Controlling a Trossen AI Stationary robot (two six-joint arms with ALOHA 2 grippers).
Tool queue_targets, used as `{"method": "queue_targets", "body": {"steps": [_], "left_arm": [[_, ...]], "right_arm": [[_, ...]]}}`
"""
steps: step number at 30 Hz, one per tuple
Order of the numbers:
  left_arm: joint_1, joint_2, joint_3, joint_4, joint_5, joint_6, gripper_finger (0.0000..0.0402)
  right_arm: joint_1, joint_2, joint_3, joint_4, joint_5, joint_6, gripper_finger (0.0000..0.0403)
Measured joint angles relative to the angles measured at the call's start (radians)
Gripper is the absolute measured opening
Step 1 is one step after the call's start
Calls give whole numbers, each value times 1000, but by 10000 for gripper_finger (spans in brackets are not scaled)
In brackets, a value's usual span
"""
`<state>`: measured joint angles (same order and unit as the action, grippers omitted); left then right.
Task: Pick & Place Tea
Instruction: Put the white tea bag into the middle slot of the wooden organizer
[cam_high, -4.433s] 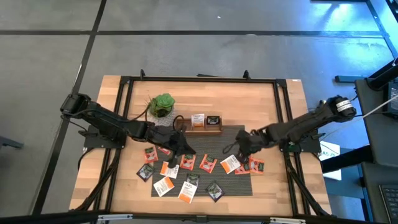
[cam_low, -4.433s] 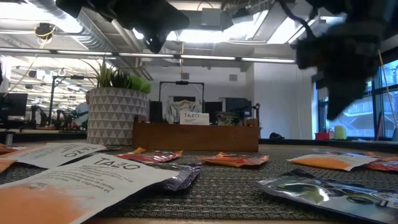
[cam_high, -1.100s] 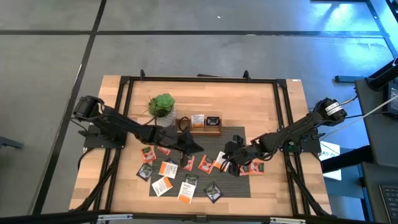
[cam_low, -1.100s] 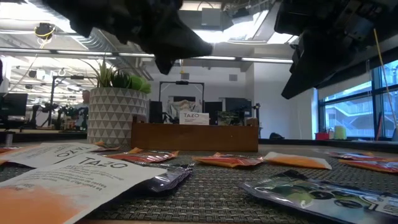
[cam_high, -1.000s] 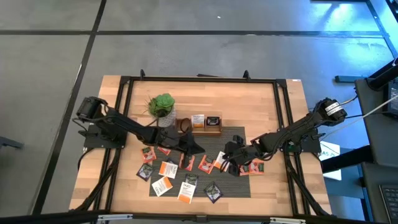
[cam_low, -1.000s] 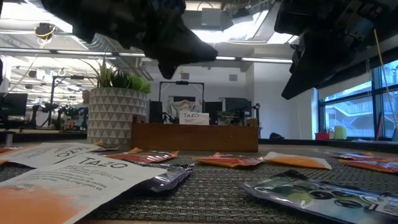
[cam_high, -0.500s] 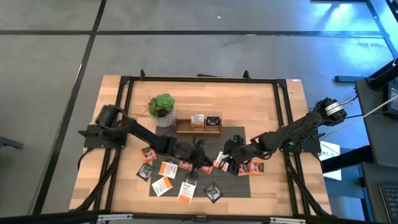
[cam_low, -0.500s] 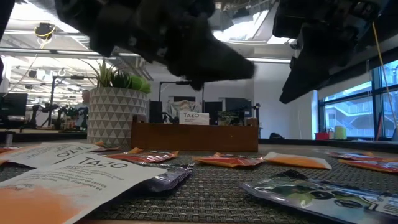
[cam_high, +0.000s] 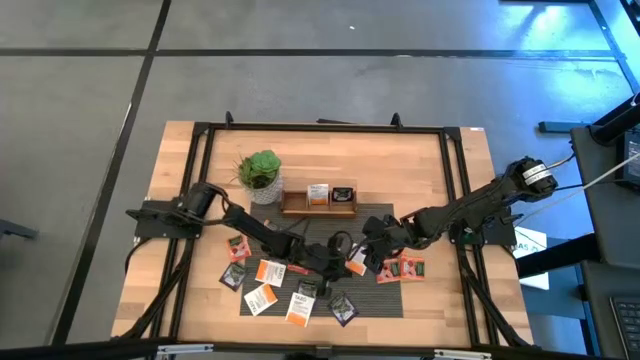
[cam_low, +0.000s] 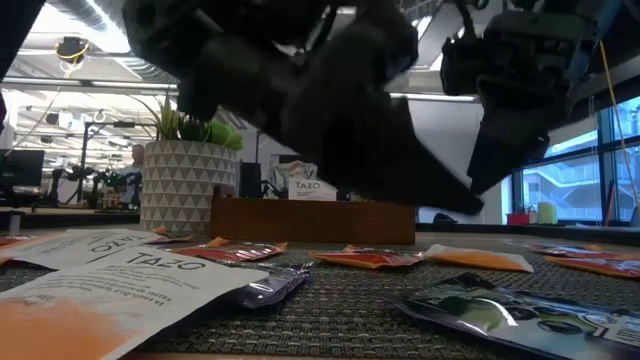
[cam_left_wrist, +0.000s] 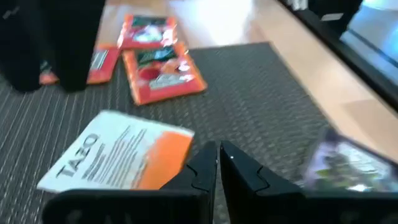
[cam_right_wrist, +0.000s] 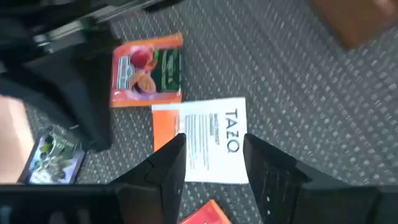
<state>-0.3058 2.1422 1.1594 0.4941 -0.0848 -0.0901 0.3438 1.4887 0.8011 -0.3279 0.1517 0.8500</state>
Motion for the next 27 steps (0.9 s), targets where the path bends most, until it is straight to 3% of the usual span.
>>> {"method": "queue_targets", "body": {"steps": [10, 21, 27], "left_arm": [[30, 18, 7, -51, -3, -3, 15], [47, 15, 8, -119, -17, -20, 8], [46, 15, 8, -125, -42, -29, 6]], "right_arm": [[-40, 0, -98, 63, -28, 45, 162], [-61, 0, -259, 351, -76, 114, 162], [-61, 0, -271, 369, -160, 171, 162]]}}
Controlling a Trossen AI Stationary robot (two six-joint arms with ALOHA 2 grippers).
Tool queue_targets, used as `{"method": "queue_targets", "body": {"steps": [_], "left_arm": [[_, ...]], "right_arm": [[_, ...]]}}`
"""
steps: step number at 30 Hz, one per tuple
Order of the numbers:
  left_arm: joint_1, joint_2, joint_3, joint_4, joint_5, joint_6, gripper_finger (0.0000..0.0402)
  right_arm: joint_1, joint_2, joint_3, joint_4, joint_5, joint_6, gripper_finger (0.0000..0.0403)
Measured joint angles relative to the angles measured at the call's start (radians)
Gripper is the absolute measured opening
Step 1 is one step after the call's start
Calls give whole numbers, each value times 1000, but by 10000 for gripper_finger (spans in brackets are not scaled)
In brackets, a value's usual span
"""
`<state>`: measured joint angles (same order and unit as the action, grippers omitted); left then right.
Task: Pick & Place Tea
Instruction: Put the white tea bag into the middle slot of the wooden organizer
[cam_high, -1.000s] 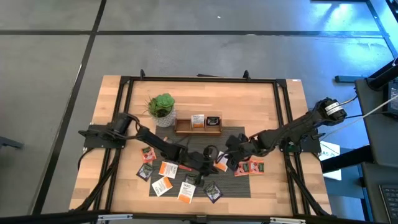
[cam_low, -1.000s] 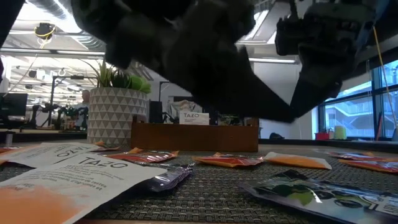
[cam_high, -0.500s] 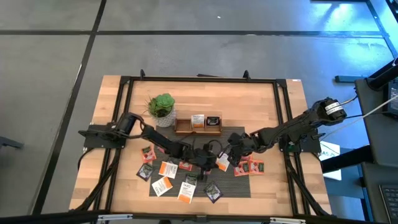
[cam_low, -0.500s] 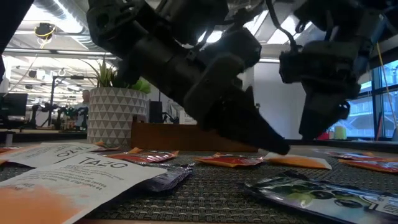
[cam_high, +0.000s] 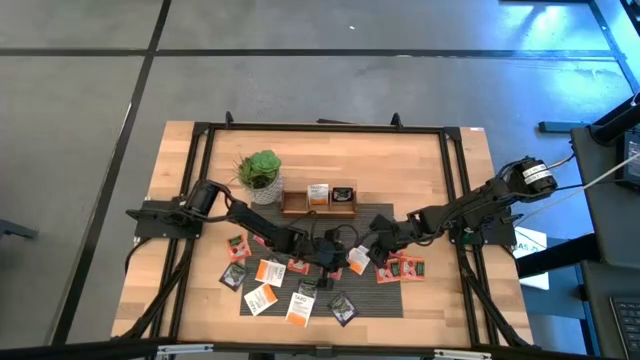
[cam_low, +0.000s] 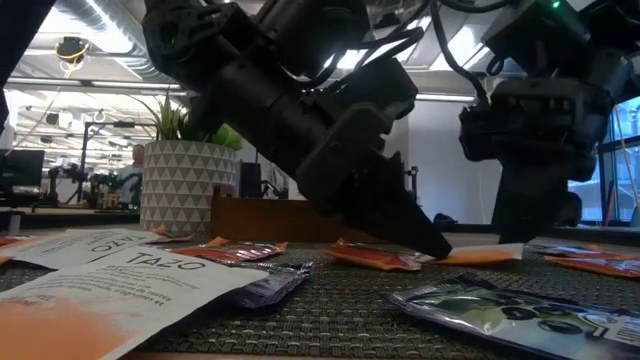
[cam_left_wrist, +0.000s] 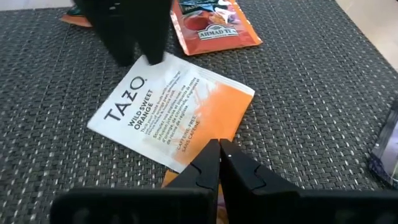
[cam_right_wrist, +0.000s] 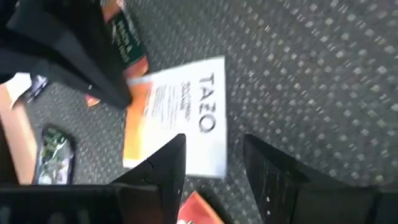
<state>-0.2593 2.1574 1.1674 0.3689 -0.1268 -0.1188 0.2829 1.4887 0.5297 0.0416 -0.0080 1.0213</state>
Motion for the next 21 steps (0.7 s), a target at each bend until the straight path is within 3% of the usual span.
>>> {"method": "queue_targets", "body": {"steps": [17, 21], "left_arm": [[1, 0, -1, -5, -37, -34, 6], [2, 0, -1, -4, -40, -34, 6]], "right_arm": [[0, 11, 0, 20, -13, 36, 162], [0, 29, 0, 43, -17, 135, 162]]}}
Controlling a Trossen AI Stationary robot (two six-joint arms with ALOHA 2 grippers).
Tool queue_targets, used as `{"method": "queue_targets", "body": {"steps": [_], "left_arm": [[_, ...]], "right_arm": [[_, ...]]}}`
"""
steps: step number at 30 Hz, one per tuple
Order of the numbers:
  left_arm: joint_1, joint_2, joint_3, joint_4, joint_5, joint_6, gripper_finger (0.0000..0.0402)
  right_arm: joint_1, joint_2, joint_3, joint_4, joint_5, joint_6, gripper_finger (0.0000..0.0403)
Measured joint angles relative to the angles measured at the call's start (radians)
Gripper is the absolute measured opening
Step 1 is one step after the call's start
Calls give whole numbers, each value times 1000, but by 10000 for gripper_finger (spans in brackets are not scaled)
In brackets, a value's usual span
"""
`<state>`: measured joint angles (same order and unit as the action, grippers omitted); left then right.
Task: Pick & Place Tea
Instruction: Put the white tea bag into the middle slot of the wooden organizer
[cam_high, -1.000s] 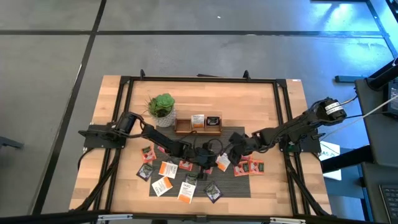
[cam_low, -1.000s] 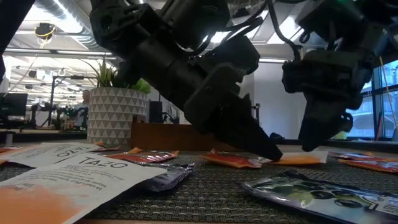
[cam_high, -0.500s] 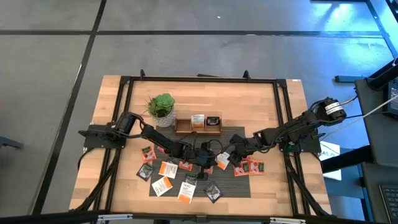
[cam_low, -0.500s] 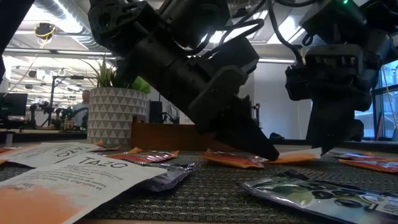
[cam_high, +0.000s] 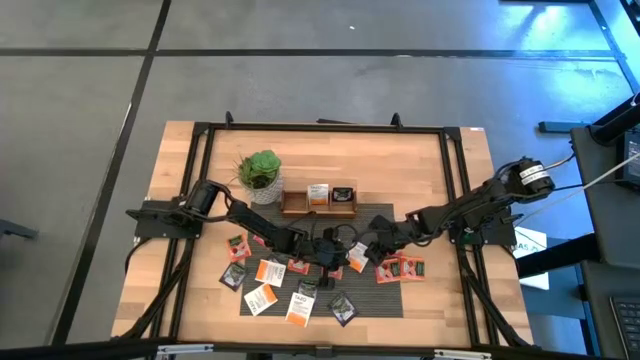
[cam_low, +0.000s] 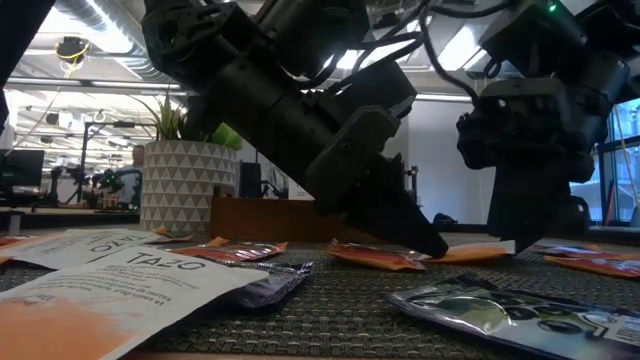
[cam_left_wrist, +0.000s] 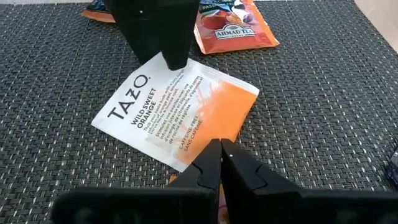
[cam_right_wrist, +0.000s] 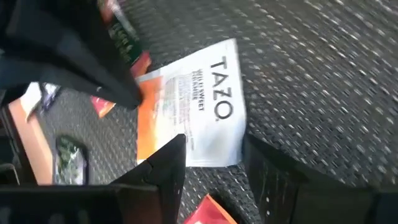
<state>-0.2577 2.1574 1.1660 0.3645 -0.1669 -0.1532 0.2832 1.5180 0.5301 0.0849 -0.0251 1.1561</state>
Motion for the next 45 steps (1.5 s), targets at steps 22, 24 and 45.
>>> {"method": "queue_targets", "body": {"steps": [22, 24, 45], "left_arm": [[1, 0, -1, -9, 8, 10, 6], [1, 0, -1, -10, 9, 10, 6], [1, 2, -1, -10, 12, 26, 6]], "right_arm": [[-23, 42, -1, 209, 9, -95, 162], [-27, 42, -1, 209, 11, -112, 162], [-72, 40, 1, 302, -26, -372, 162]]}}
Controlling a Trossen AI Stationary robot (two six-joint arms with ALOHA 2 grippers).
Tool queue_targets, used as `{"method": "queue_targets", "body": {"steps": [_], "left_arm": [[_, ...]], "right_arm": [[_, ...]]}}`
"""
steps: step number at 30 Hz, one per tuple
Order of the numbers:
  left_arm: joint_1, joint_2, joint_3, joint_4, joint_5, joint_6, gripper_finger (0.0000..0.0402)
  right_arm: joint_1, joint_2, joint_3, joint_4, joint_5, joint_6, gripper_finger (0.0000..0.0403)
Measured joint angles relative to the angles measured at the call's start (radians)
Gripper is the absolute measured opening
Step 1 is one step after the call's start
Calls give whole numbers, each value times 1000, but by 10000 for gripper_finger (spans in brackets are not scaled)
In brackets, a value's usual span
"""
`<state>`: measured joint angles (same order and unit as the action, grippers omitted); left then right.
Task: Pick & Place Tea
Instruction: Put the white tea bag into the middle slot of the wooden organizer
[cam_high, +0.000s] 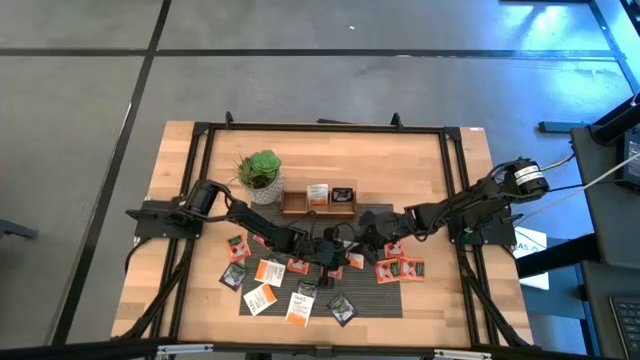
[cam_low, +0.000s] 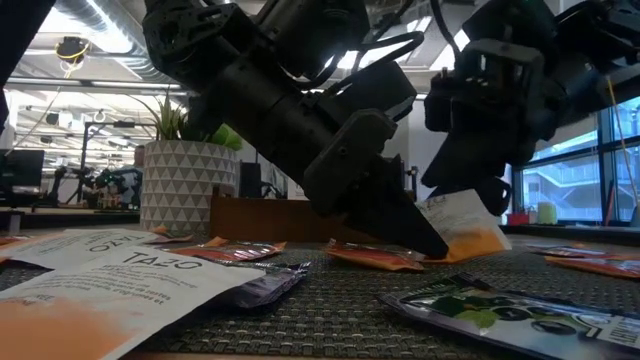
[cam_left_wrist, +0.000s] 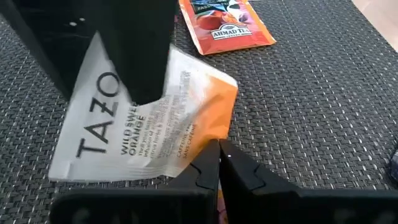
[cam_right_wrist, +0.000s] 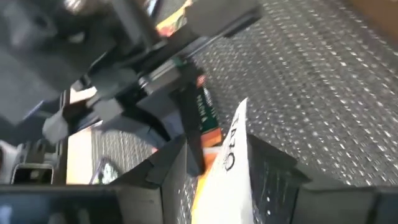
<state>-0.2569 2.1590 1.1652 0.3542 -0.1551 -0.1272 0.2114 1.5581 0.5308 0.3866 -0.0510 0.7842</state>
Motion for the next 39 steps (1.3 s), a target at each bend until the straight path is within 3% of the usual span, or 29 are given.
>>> {"method": "queue_targets", "body": {"steps": [10, 18, 22, 30, 39], "left_arm": [[0, 0, 0, 0, 0, 0, 6], [0, 0, 0, -1, 0, 2, 6], [0, 0, 0, -1, 0, 2, 6], [0, 1, -1, 7, 0, 2, 6], [1, -67, -5, -63, -2, 64, 6]], "right_arm": [[-5, 0, 0, -12, -148, 43, 162], [-5, 0, 0, -92, -100, 55, 154], [-5, 0, 0, -96, -92, 71, 122], [-5, 0, 0, -96, -74, 54, 12], [-6, -49, 0, -103, -56, 23, 6]]}}
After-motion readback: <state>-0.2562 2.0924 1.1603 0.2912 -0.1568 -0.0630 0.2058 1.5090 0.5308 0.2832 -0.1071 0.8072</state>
